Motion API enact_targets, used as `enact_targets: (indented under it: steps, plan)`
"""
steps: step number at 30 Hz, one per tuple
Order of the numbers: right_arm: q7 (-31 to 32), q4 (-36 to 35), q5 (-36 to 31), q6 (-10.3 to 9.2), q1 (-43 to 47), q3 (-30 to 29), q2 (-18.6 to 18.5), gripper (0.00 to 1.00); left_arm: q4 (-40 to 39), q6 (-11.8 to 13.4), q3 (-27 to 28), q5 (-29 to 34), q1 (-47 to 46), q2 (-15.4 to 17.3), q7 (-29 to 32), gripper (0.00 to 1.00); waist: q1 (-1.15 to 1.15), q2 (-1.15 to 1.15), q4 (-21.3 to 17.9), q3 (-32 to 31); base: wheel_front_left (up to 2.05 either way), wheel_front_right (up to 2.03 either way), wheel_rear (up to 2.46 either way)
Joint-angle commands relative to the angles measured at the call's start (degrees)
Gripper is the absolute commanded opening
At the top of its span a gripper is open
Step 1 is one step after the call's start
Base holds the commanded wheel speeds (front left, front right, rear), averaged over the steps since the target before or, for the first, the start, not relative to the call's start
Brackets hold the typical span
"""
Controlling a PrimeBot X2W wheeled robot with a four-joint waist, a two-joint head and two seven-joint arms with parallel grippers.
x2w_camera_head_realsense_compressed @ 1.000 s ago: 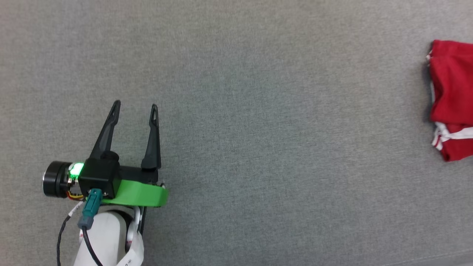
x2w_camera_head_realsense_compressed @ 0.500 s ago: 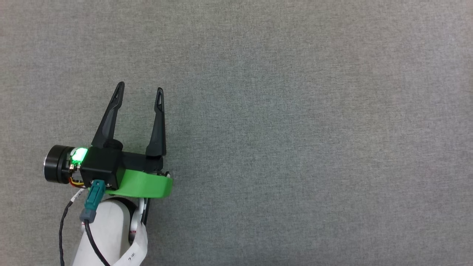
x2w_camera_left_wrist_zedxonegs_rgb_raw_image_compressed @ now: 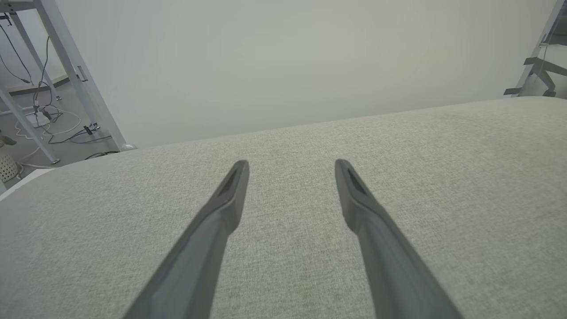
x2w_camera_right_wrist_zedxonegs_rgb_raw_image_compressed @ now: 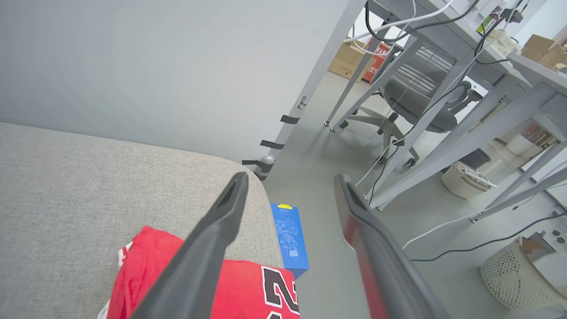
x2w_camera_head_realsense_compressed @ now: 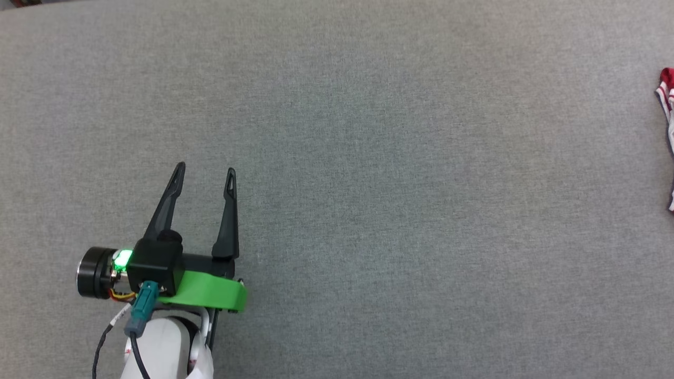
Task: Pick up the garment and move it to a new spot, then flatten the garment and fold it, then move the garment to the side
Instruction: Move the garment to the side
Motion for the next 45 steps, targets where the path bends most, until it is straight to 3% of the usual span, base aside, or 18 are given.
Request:
enact_targets:
  steps: [1, 6, 11, 17, 26, 36, 45]
  plan:
    - [-1.5, -1.4, -1.0, -0.05, -0.4, 0.1, 1.5, 1.00, 0.4, 0.5, 0.4, -0.4, 1.2, -0.3, -0.3, 1.00, 0.01, 0.00, 0.7, -4.2, 0.00, 0.00, 0.00]
    - [-3.3, -8.3, -4.6, -0.05, 1.4, -3.0, 7.4, 1.00, 1.2, 0.4, 0.9, -0.7, 3.4, -0.5, -0.3, 1.00, 0.01, 0.00, 1.7, -7.5, 0.00, 0.00, 0.00]
    - [-3.4, -21.1, -9.1, -0.05, 7.0, -8.6, 17.0, 1.00, 2.0, 0.4, 1.4, -1.1, 4.8, -0.8, -0.3, 1.00, 0.01, 0.00, 3.1, -10.3, 0.00, 0.00, 0.00]
    - [-3.4, -32.5, -13.8, -0.05, 15.4, -7.6, 27.4, 1.00, 3.0, 0.4, 2.2, -1.7, 6.2, -1.2, -0.3, 1.00, 0.01, 0.00, 4.7, -13.3, 0.00, 0.00, 0.00]
    - [-3.4, -39.2, -17.7, -0.05, 28.4, -7.7, 38.9, 1.00, 4.4, 0.1, 2.8, -2.0, 7.8, -1.8, -0.3, 1.00, 0.01, 0.00, 7.4, -16.8, 0.00, 0.00, 0.00]
    - [-3.4, -41.7, -19.6, -0.05, 42.7, -9.5, 46.0, 1.00, 5.5, -0.6, 3.0, -1.6, 10.2, -2.0, -0.3, 1.00, 0.01, 0.00, 8.0, -20.3, 0.00, 0.00, 0.00]
    - [-3.4, -43.8, -19.5, -0.05, 48.5, -11.2, 48.1, 1.00, 6.2, -1.8, 2.9, -2.3, 11.6, -2.2, -0.3, 1.00, 0.01, 0.00, 7.5, -21.6, 0.00, 0.00, 0.00]
